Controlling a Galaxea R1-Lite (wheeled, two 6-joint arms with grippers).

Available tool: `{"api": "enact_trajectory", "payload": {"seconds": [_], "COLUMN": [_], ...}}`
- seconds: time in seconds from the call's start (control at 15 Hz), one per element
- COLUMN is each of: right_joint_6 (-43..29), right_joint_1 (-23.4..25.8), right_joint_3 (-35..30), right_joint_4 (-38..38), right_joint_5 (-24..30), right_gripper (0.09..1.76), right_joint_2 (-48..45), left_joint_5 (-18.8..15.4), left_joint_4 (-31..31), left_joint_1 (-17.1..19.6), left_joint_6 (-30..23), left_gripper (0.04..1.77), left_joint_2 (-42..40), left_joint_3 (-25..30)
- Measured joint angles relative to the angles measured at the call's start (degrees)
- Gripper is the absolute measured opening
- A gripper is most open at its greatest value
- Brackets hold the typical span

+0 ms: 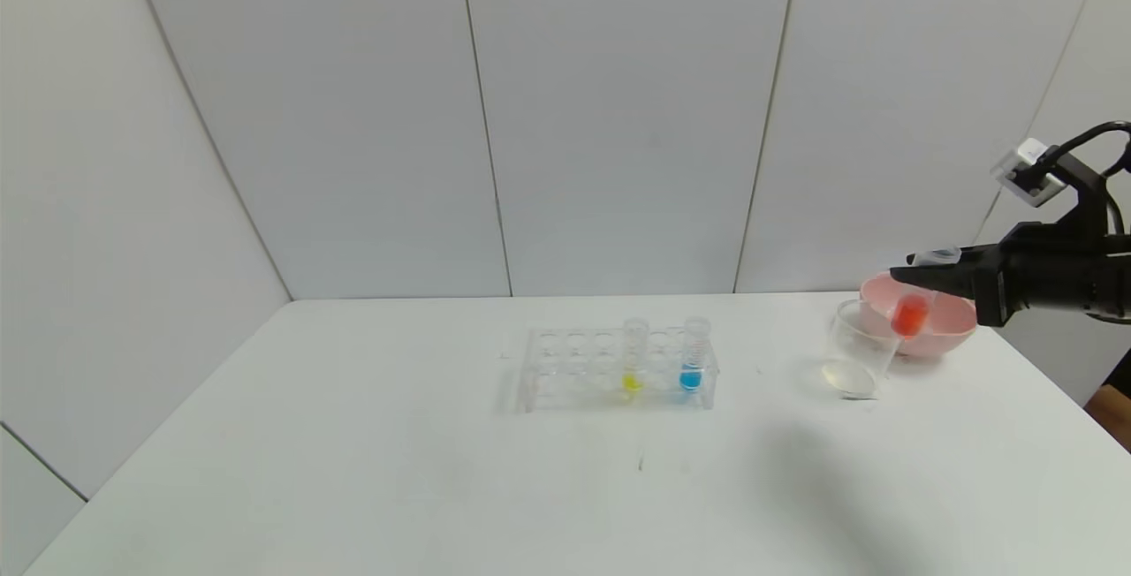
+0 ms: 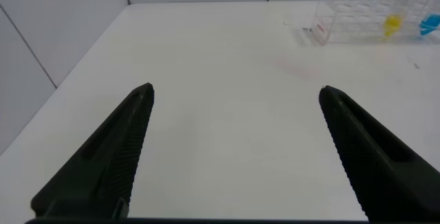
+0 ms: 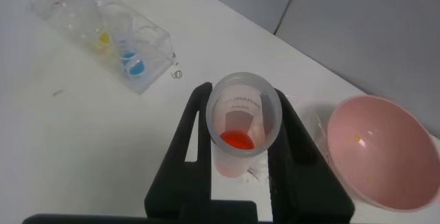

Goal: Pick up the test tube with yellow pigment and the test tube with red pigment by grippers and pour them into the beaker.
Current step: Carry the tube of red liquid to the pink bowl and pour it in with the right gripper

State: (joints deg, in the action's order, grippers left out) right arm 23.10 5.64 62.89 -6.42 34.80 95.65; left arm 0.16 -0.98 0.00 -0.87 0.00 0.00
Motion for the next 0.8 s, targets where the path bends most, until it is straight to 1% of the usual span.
{"api": "enact_trajectory", "payload": {"seconds": [0.27, 0.53, 0.6, 0.67, 0.8], "right_joint_6": [1.1, 4.6, 6.1, 9.1, 14.8], "right_joint_1": [2.4, 4.0, 4.4, 5.1, 6.5], "right_joint_3": [11.9, 24.8, 27.5, 30.1, 33.4], "right_joint_4": [9.8, 24.2, 27.5, 30.3, 32.8], "right_joint_5": [0.1, 0.1, 0.0, 0.0, -0.1], "right_gripper": [0.52, 0.52, 0.52, 0.52, 0.52], "right_joint_2": [6.4, 12.2, 13.3, 14.3, 16.2], "left_joint_5": [0.0, 0.0, 0.0, 0.0, 0.0], "left_joint_4": [0.0, 0.0, 0.0, 0.0, 0.0], "left_joint_1": [0.0, 0.0, 0.0, 0.0, 0.0], "left_joint_6": [0.0, 0.0, 0.0, 0.0, 0.0], "left_gripper": [1.72, 1.72, 1.72, 1.72, 1.72], "left_joint_2": [0.0, 0.0, 0.0, 0.0, 0.0], "left_joint_3": [0.0, 0.0, 0.0, 0.0, 0.0]}}
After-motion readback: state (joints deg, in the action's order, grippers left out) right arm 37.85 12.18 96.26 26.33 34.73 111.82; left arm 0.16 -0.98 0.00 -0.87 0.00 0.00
